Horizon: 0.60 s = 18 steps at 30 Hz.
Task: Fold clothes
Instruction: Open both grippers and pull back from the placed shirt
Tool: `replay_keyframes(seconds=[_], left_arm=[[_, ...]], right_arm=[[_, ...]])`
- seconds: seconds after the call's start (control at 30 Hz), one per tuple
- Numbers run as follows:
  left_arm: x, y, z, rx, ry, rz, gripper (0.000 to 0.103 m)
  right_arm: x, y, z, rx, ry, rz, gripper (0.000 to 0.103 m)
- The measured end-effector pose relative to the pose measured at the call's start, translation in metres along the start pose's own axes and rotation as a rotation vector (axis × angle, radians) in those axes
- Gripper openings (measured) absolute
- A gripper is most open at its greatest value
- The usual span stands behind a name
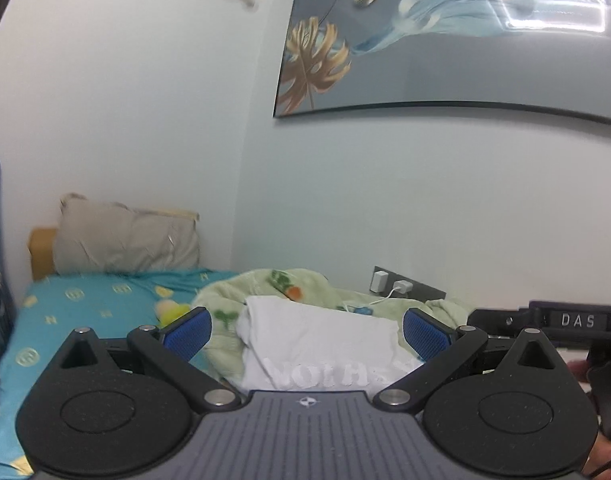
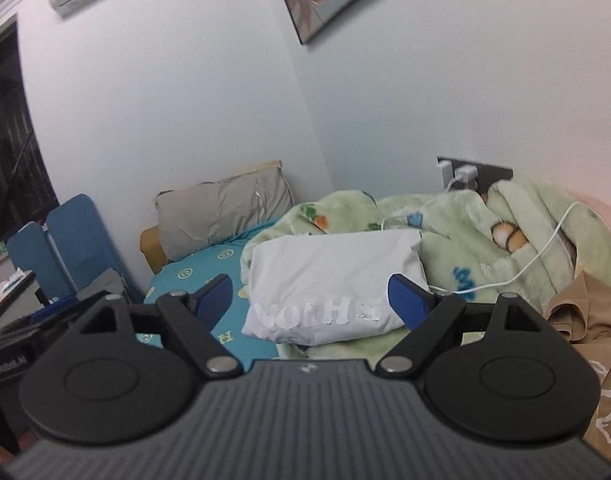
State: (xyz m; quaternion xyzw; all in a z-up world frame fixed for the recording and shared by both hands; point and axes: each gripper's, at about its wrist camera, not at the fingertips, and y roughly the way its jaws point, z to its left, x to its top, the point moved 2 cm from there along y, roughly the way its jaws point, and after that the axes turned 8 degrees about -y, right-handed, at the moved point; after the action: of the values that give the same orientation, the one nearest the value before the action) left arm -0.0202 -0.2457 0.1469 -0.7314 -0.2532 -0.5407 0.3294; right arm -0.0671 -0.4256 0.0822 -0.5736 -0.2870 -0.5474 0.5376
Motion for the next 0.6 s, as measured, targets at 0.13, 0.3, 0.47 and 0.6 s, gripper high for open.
replay_keyframes(seconds=[0.13,0.3,0.47,0.6], left_arm=[[-0.01,-0.021,-0.004,0.008,0.044,-0.04,0.103],[-0.026,-0.029,0.006,0.021,0.044,-0.08,0.103],[-0.043,-0.026,0.026,0.047,-0.004,-0.113,0.103],[-0.055,-0.017,0.04,0.068,-0.009,-0.109,0.103]], right_arm=[[-0.015,-0.018,0.022,-0.029,-0.091,-0.086,0.086],[-0.04,-0.018,0.04,-0.052,-0.144,-0.128,0.086],[-0.061,-0.014,0.052,-0.073,-0.168,-0.157,0.086],[-0.074,-0.003,0.057,-0.102,-0.194,-0.157,0.086]])
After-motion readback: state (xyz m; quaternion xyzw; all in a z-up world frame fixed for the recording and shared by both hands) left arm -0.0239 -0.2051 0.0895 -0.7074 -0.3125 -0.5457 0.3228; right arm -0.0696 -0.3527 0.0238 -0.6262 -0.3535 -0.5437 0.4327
